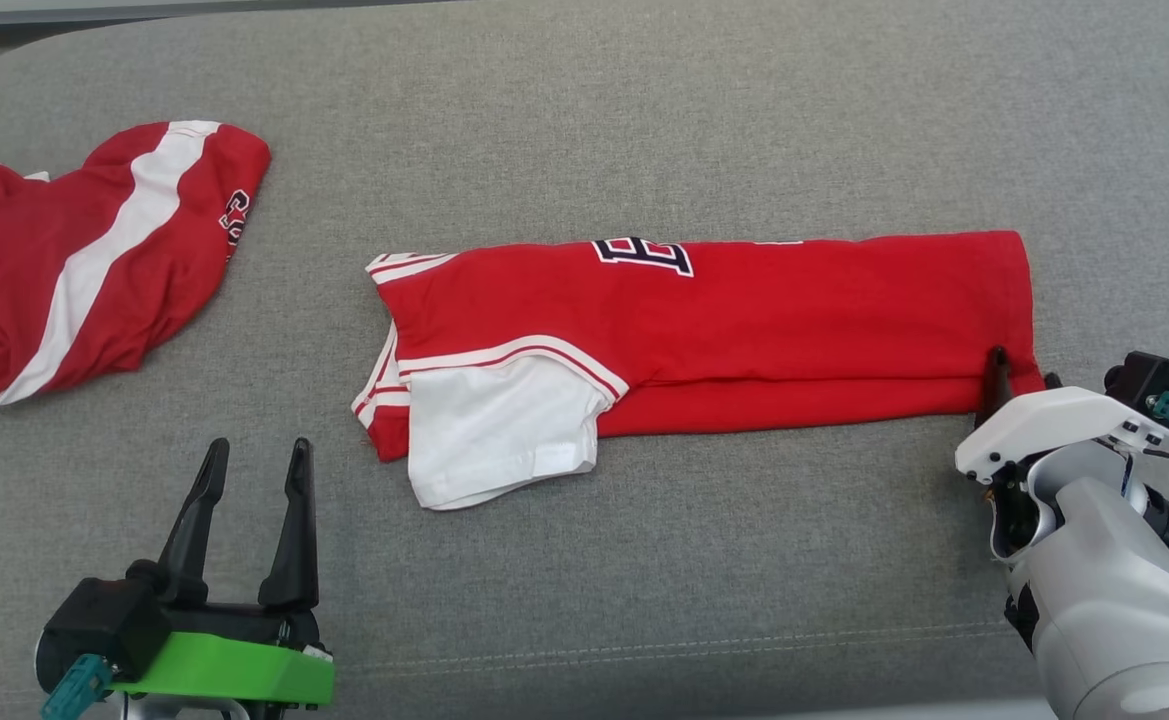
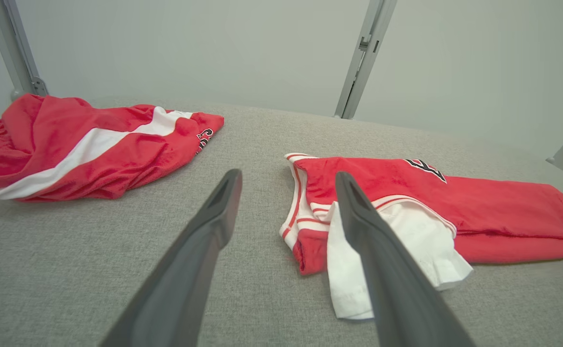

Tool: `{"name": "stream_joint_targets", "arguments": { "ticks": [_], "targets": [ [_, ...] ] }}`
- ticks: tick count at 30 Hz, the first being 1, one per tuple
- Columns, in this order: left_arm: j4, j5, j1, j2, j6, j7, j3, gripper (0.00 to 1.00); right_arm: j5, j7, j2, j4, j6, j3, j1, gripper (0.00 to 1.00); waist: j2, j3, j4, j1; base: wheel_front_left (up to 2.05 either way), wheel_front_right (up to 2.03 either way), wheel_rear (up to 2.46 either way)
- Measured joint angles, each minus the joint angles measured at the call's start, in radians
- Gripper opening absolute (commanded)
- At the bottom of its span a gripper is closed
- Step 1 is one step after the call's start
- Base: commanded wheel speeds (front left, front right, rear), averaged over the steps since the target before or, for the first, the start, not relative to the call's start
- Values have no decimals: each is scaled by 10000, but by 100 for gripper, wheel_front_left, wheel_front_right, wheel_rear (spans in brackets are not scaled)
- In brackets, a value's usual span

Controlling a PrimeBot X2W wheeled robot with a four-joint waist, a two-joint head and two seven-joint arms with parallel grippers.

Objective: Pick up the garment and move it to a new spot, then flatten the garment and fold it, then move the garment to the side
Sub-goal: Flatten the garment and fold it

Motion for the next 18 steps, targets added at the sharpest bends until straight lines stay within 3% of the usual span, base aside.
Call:
{"name": "stream_joint_targets", "arguments": {
  "ticks": [1, 7, 11, 18],
  "targets": [
    [-8, -19, 0, 27, 0, 0, 10, 100, -48, -6, -2, 113, 0, -12, -89, 0, 0, 40, 13, 0, 0, 0, 0],
    [-13, -25, 2, 36, -2, 0, -12, 100, -96, -8, 136, 230, 2, -38, -262, 0, 0, -51, -87, 0, 0, 0, 0],
    [-6, -13, 21, -8, -2, 0, 19, 100, -161, 17, 109, -389, 4, -90, -28, 0, 0, -245, -206, 0, 0, 0, 0],
    [-21, 84, 81, -56, -2, 0, -10, 100, -267, 19, -665, -1404, 4, -2, 105, 0, 0, -584, -395, 0, 0, 0, 0]
  ]
}}
